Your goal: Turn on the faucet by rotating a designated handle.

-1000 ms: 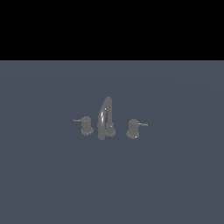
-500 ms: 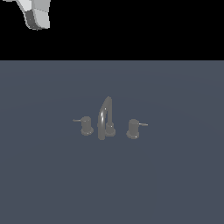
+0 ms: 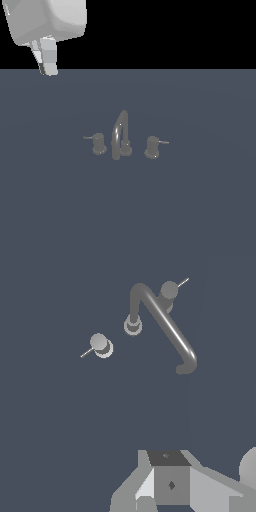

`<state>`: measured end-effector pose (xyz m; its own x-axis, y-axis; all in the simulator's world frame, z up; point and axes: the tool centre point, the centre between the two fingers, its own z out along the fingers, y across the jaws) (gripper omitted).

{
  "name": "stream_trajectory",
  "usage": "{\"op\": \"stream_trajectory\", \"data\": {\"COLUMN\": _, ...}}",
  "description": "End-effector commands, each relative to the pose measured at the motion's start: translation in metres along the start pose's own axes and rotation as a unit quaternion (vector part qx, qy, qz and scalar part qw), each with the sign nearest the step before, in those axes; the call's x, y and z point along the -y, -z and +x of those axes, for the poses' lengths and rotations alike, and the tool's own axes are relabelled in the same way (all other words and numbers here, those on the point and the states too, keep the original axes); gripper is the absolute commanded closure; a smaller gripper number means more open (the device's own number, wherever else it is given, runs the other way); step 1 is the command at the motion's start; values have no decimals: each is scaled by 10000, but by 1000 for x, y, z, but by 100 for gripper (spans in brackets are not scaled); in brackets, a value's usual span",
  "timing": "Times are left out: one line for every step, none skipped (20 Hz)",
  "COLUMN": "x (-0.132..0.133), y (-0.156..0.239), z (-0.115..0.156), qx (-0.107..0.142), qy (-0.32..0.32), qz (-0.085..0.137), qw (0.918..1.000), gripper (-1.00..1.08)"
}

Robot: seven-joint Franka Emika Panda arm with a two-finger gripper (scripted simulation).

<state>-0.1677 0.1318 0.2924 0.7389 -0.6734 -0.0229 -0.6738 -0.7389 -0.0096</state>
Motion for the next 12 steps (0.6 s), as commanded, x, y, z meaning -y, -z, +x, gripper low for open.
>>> {"op": "stream_trajectory", "data": {"x": 11, "y": -12, "z": 3, "qx": -1, "qy": -257, "qz": 11, "qw": 9997, "gripper": 108}}
{"op": "stream_trajectory", "data": {"x": 15, "y": -17, "z": 5, "qx": -1, "qy": -354, "qz": 14, "qw": 9994, "gripper": 108}}
{"op": "stream_trajectory", "data": {"x": 18, "y": -22, "z": 7, "qx": -2, "qy": -450, "qz": 16, "qw": 9990, "gripper": 108}}
{"op": "stream_trajectory", "data": {"x": 22, "y": -26, "z": 8, "qx": -2, "qy": -544, "qz": 18, "qw": 9985, "gripper": 108}}
{"op": "stream_trajectory", "data": {"x": 26, "y": -31, "z": 10, "qx": -3, "qy": -637, "qz": 21, "qw": 9980, "gripper": 108}}
{"op": "stream_trajectory", "data": {"x": 30, "y": -35, "z": 12, "qx": -4, "qy": -728, "qz": 23, "qw": 9973, "gripper": 108}}
{"op": "stream_trajectory", "data": {"x": 33, "y": -40, "z": 14, "qx": -4, "qy": -818, "qz": 25, "qw": 9966, "gripper": 108}}
{"op": "stream_trajectory", "data": {"x": 36, "y": -44, "z": 16, "qx": -5, "qy": -906, "qz": 27, "qw": 9959, "gripper": 108}}
{"op": "stream_trajectory", "data": {"x": 40, "y": -48, "z": 18, "qx": -6, "qy": -993, "qz": 29, "qw": 9951, "gripper": 108}}
{"op": "stream_trajectory", "data": {"x": 43, "y": -53, "z": 20, "qx": -7, "qy": -1079, "qz": 31, "qw": 9942, "gripper": 108}}
{"op": "stream_trajectory", "data": {"x": 46, "y": -57, "z": 22, "qx": -8, "qy": -1163, "qz": 33, "qw": 9932, "gripper": 108}}
{"op": "stream_trajectory", "data": {"x": 49, "y": -61, "z": 24, "qx": -9, "qy": -1246, "qz": 34, "qw": 9922, "gripper": 108}}
